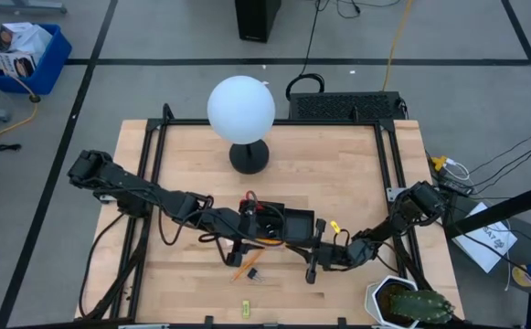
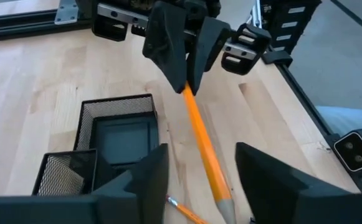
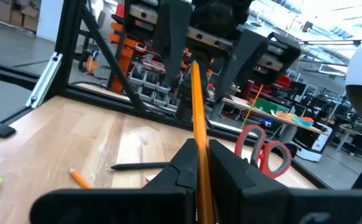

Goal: Pick and place office supplies into organizer
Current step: Put the yellow pencil into the desk organizer

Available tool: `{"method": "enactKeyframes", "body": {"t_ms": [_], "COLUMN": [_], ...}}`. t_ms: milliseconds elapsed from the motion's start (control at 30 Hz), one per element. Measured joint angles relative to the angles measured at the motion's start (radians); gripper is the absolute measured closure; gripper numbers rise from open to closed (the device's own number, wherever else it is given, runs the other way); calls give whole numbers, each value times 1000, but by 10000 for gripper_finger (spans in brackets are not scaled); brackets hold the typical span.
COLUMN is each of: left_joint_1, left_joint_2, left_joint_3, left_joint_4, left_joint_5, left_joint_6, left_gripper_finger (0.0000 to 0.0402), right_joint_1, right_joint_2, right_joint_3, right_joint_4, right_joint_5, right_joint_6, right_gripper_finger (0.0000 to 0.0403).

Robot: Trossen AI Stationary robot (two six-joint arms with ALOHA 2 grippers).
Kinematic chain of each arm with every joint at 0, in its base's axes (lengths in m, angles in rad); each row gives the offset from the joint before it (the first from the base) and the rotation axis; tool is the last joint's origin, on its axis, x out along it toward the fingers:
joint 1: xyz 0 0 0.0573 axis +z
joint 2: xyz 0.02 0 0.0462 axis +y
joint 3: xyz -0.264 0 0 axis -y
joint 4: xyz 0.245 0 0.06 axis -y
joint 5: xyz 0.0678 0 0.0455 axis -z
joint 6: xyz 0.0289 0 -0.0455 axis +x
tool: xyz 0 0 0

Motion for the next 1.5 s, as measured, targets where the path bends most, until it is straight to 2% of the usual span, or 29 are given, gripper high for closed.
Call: {"method": "enactKeyframes", "body": {"t_ms": [233,600,800,900,1033,1167,1333,1500], "left_joint_1": [0,2,0,7,28,50,84,134], "left_joint_2": [0,0,0,0,-7,-36,-119,-173], "left_joint_3": [0,0,0,-2,-2,-2,14,83], "left_joint_4": [1,10,-16,-87,-113,-154,-272,-425], "left_joint_5": [0,4,-29,-53,-60,-57,-65,-76], "left_joint_6": [-3,-2,-4,-19,-19,-22,-36,-53], "left_gripper_finger": [299,378,369,366,380,380,373,380], "right_joint_1": [0,0,9,24,41,56,77,109], "right_joint_2": [0,0,0,0,0,0,0,-28], "right_joint_3": [0,0,-1,0,0,-1,-1,0], "right_joint_4": [9,9,36,39,39,40,40,40], "right_joint_5": [0,9,-3,-18,47,56,67,110], "right_joint_6": [-15,-14,-84,-82,-84,-99,-97,-101], "right_gripper_finger": [389,389,381,340,280,244,233,244]}}
